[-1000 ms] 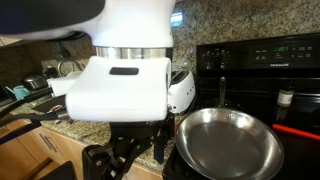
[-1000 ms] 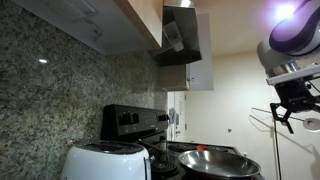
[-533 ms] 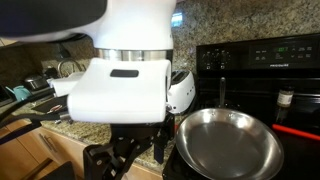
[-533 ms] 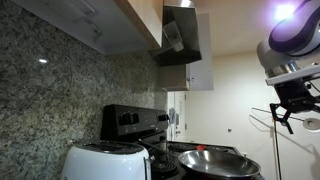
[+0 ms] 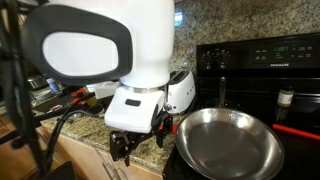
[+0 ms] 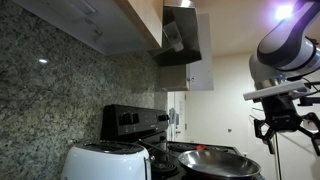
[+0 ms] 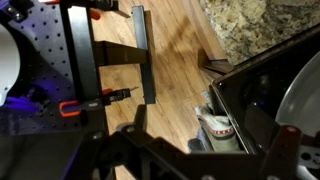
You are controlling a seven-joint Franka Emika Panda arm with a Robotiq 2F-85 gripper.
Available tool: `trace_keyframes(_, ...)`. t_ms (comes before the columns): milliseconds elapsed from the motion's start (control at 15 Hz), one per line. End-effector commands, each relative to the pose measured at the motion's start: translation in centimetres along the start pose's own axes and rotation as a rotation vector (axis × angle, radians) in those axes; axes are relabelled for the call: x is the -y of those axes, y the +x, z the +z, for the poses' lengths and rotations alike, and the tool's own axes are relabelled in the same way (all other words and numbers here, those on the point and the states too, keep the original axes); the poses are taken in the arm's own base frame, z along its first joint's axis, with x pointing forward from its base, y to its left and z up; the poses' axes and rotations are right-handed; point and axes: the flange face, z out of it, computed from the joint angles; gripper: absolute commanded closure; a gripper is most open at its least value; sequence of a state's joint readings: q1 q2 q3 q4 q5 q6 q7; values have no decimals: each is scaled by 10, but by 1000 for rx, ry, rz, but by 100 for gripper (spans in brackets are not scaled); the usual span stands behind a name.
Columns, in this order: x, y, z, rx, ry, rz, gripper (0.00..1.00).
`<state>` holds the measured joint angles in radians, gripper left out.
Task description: Remove the towel from the oven door handle and use it to wipe the silver pan, place the towel on the countertop
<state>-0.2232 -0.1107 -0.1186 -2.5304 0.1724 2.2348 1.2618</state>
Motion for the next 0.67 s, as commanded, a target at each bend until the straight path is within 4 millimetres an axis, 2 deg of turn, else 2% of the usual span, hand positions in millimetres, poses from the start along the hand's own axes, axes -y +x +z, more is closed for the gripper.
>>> trace_keyframes(0, 12, -8, 26, 13, 23, 125, 0)
trace_keyframes(333, 13, 24, 56, -35, 11, 311, 0)
trace_keyframes(600, 15, 51, 86, -29, -35, 378, 0)
